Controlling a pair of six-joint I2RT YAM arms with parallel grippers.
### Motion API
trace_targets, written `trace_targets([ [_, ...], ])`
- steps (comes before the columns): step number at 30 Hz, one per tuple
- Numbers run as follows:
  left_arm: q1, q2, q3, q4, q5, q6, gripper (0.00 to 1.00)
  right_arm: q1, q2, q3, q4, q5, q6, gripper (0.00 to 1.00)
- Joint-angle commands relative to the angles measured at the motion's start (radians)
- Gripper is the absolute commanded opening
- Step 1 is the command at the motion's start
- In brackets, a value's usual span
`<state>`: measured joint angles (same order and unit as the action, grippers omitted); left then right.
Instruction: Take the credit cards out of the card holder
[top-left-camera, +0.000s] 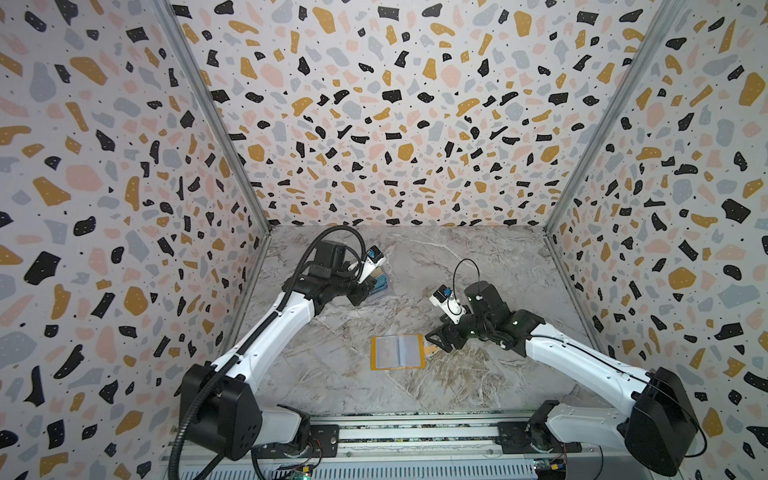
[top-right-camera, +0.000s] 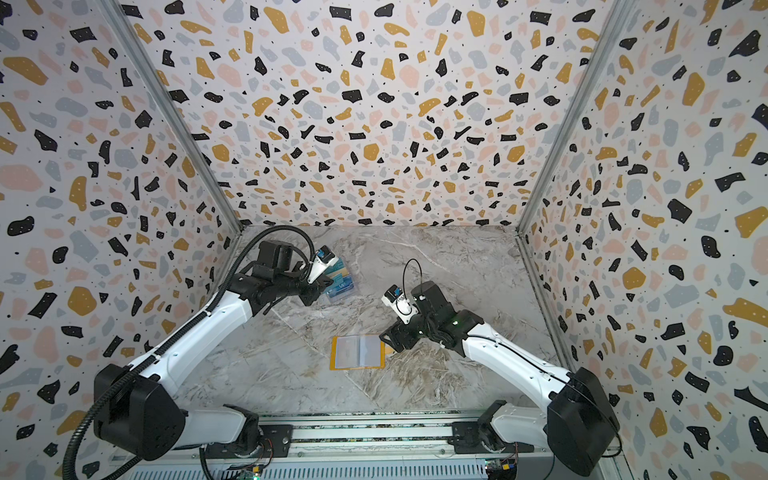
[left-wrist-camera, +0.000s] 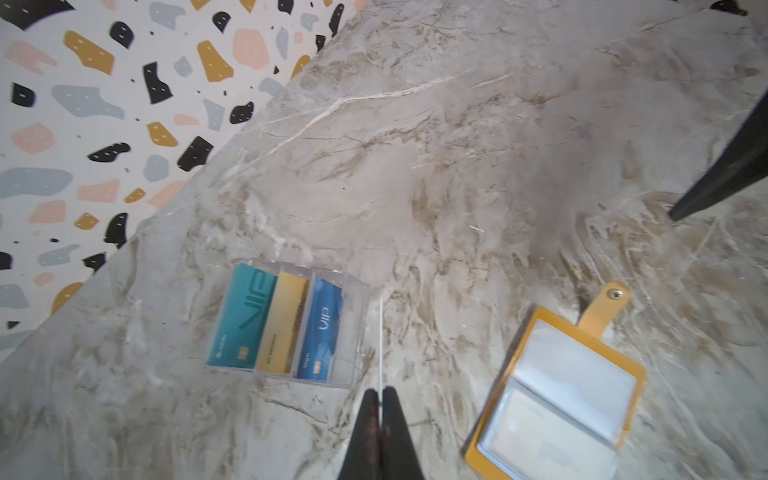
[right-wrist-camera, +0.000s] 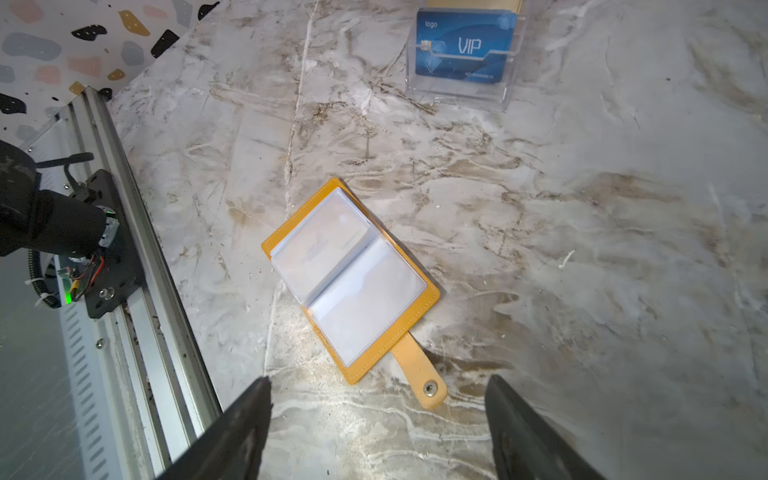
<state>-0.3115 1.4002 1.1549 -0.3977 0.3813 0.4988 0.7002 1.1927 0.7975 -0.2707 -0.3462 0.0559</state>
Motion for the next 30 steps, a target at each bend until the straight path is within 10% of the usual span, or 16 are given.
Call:
trace_targets([
  [1,0.042,0.059,0.047,0.061,0.021,0.098,0.0,-0.002,-0.054,-0.011,0.034,0.046,0.036,0.81],
  [30,0.138,0.564,0.389,0.052,0.135,0.274,0.0,-0.001,-0.188,-0.081,0.037,0.035,0.058,0.82],
])
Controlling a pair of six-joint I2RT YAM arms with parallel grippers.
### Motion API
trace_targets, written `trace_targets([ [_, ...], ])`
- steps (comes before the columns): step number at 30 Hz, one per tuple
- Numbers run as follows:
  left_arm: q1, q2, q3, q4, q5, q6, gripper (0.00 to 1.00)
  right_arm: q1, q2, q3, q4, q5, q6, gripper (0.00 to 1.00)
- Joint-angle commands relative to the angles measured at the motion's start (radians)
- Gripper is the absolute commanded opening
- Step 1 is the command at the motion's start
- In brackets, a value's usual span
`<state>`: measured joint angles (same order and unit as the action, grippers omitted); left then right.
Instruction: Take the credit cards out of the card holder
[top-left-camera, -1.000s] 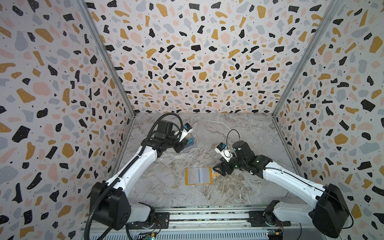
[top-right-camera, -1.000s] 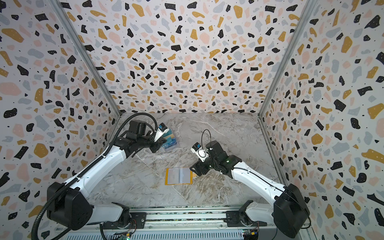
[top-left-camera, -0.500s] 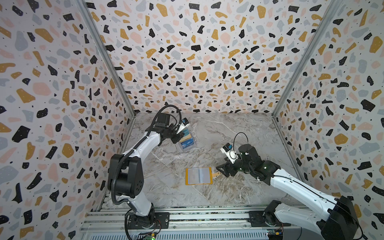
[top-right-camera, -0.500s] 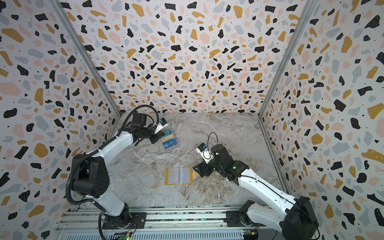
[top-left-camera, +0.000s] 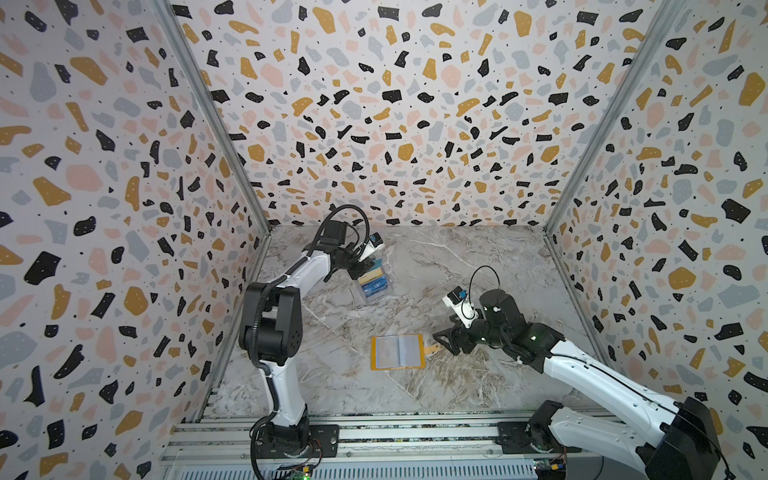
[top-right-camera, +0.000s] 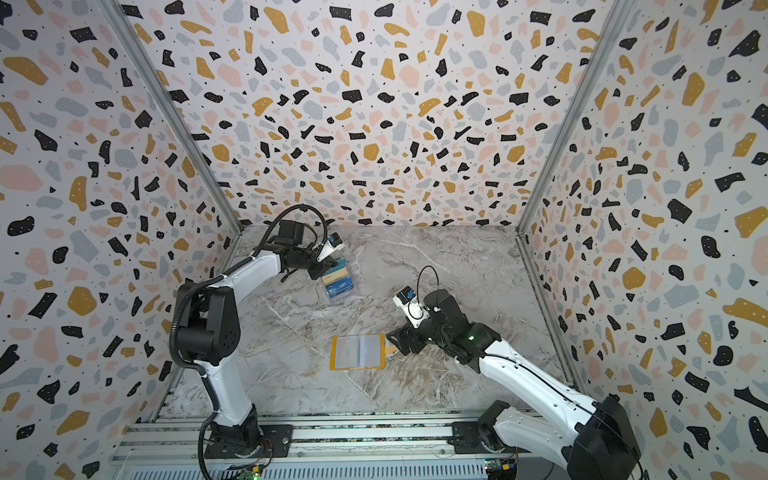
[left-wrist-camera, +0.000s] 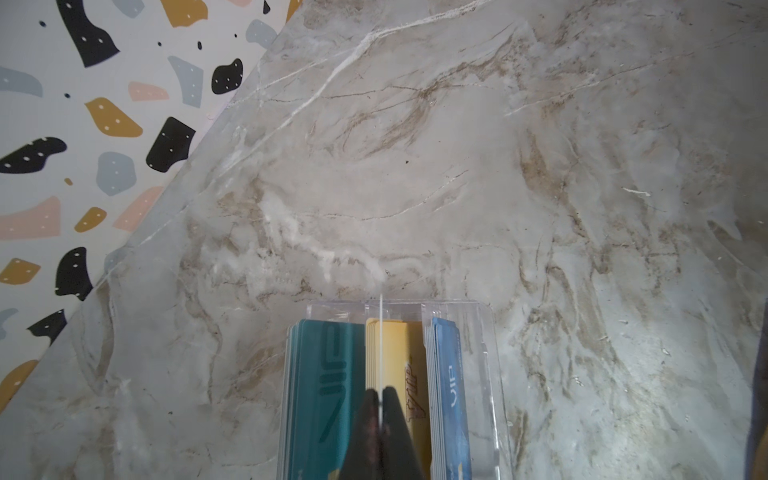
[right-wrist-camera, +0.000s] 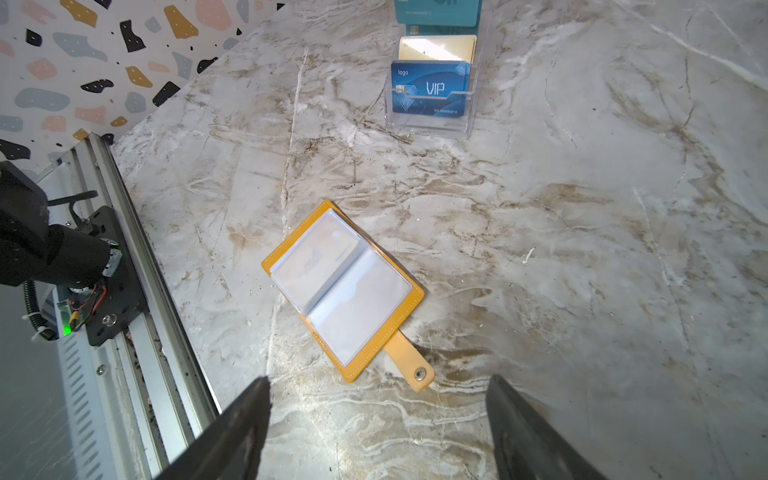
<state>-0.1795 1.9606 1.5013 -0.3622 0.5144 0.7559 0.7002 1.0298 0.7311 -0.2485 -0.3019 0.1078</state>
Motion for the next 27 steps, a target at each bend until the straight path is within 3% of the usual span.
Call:
trace_targets([
  [1,0.008,0.008,0.047,0.018,-0.001,0.017,0.0,-0.001,-0.025,-0.015,0.015,-0.012,0.007,0.82],
  [27,0.035,0.109,0.082,-0.021,0.009,0.044,0.0,-0.001,-0.022,-0.018,0.028,-0.037,0.001,0.82],
])
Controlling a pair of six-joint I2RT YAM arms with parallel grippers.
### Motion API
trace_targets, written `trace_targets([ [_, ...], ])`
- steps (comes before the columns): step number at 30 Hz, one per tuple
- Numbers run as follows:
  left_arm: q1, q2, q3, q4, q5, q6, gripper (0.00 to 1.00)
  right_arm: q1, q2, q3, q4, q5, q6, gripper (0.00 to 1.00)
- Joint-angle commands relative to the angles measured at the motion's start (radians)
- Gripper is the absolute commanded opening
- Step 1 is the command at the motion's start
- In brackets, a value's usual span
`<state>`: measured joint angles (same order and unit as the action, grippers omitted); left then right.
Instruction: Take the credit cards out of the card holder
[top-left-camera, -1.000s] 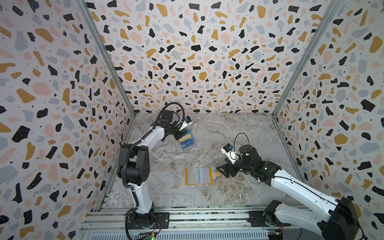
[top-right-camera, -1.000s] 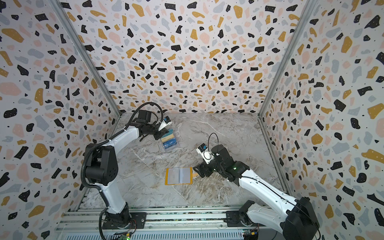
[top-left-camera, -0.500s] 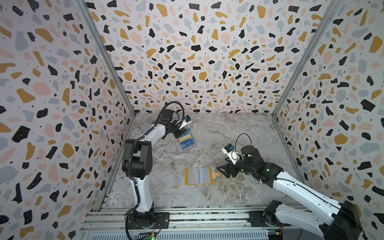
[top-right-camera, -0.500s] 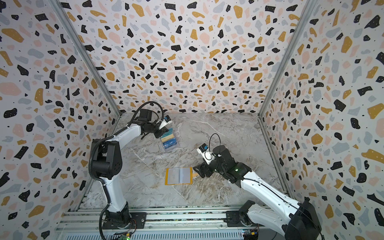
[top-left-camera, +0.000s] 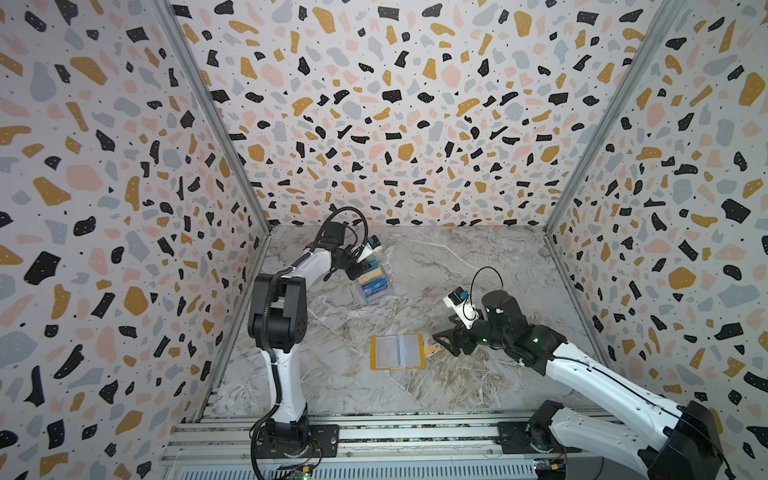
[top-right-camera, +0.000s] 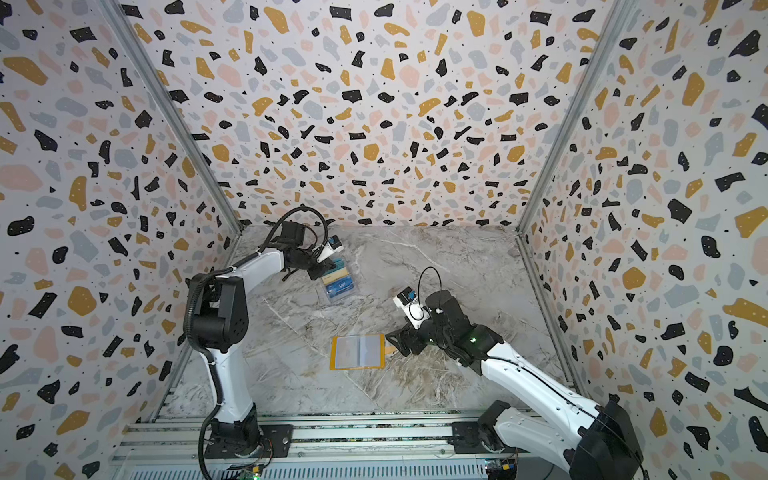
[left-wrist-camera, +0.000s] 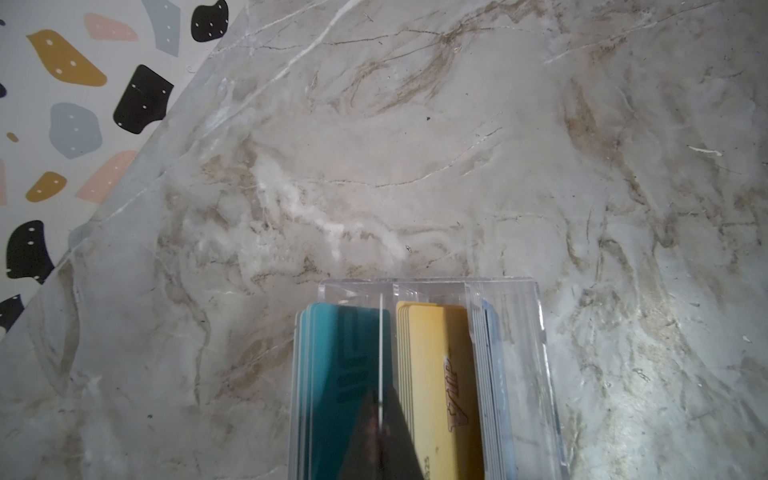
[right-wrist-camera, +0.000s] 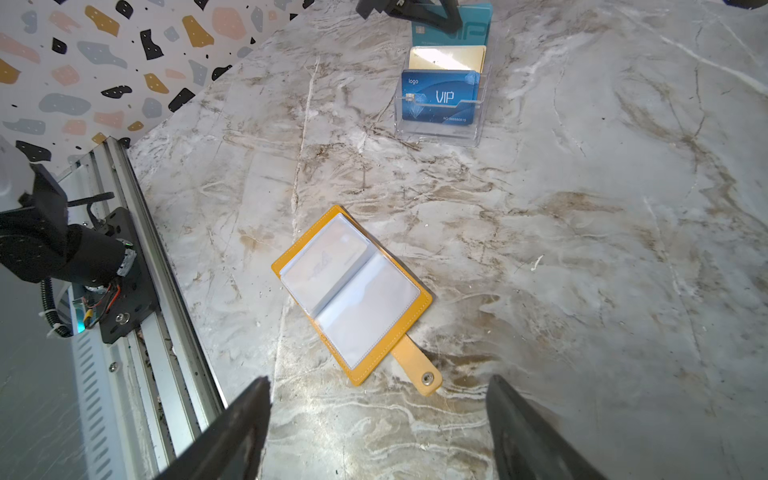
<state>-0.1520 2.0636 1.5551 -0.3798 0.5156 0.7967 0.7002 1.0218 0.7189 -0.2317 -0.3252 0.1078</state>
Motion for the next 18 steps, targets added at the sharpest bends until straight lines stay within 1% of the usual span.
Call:
trace_targets([
  [1,0.009,0.01,0.028,-0.005,0.005,0.004,0.0,-0.001,-0.011,-0.006,0.012,-0.015,0.0,0.82],
  [10,0.011,0.027,0.036,-0.005,0.024,-0.005,0.0,-0.002,-0.008,-0.006,0.013,-0.019,0.0,0.82],
  [14,0.01,0.034,0.034,-0.006,0.036,-0.004,0.03,-0.002,-0.006,-0.006,0.013,-0.019,0.0,0.82],
  [18,0.01,0.041,0.033,-0.002,0.041,-0.009,0.03,-0.001,-0.008,-0.006,0.015,-0.015,0.0,0.82],
])
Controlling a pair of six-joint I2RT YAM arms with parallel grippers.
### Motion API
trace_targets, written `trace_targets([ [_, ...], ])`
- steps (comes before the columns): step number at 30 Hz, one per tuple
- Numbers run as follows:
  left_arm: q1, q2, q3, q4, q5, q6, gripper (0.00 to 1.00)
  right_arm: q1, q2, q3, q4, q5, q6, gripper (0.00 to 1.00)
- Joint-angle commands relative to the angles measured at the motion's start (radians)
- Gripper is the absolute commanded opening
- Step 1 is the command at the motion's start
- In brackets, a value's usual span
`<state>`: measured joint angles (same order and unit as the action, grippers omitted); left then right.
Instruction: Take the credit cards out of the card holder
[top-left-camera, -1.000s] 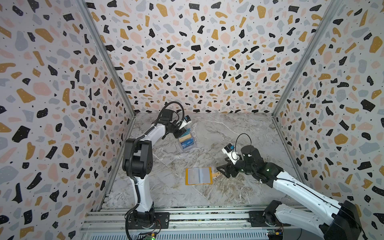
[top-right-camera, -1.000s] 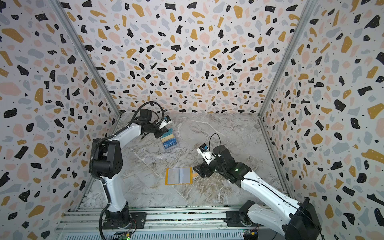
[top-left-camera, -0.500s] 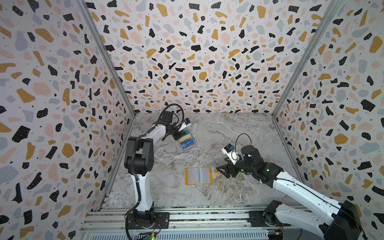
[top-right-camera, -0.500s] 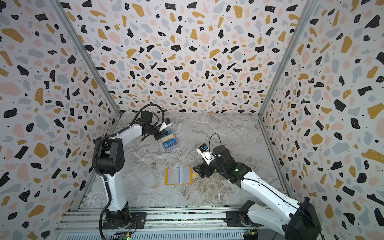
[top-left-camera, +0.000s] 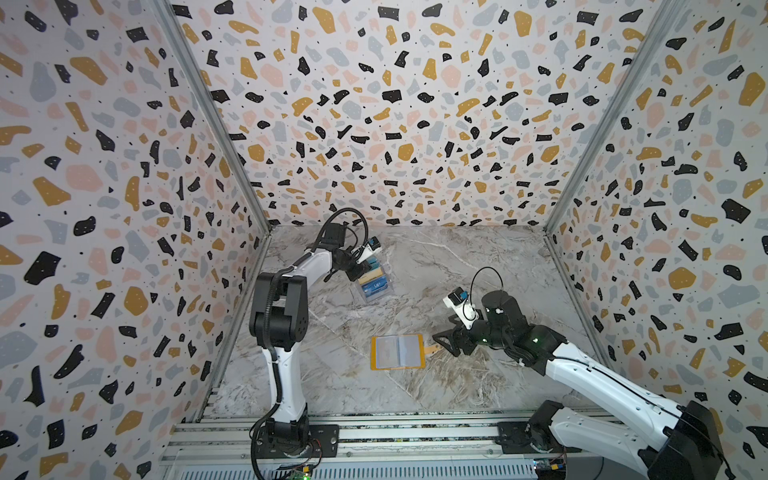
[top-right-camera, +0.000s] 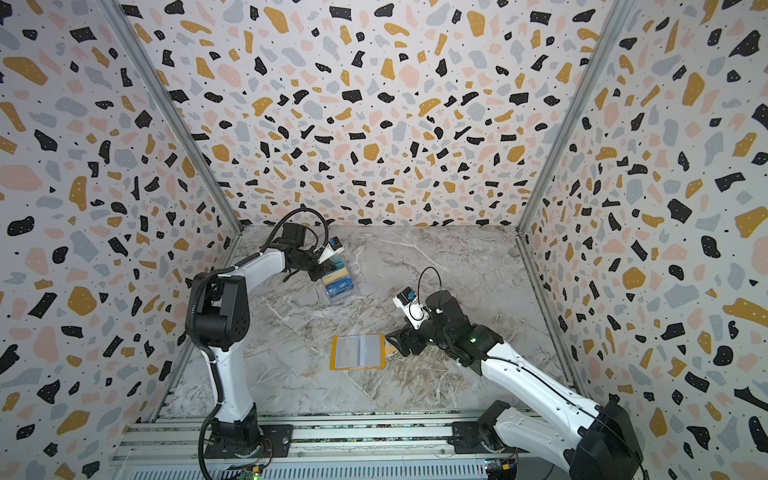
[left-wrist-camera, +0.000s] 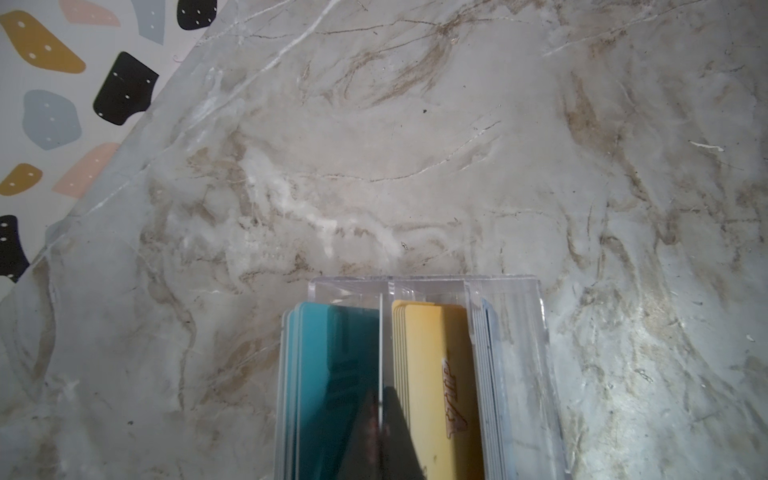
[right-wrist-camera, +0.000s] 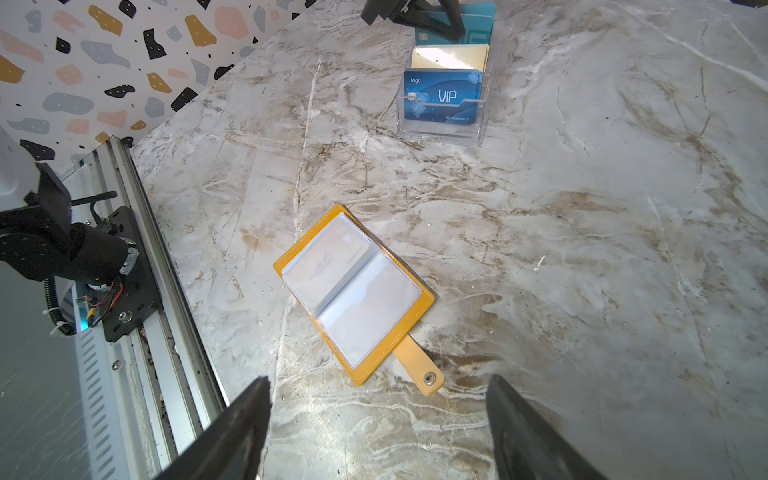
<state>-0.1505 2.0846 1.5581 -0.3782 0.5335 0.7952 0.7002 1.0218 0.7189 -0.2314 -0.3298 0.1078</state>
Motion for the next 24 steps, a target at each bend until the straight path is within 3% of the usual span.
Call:
trace_targets([
  [1,0.009,0.019,0.028,-0.002,0.026,-0.01,0.04,-0.002,-0.009,-0.006,0.016,-0.011,0.0,0.82],
  [14,0.009,0.012,0.029,0.002,0.034,-0.02,0.14,-0.001,-0.022,-0.008,0.021,-0.005,0.006,0.82],
  [24,0.008,-0.026,0.007,0.043,-0.012,-0.046,0.16,-0.001,-0.036,-0.01,0.026,0.004,0.011,0.82],
])
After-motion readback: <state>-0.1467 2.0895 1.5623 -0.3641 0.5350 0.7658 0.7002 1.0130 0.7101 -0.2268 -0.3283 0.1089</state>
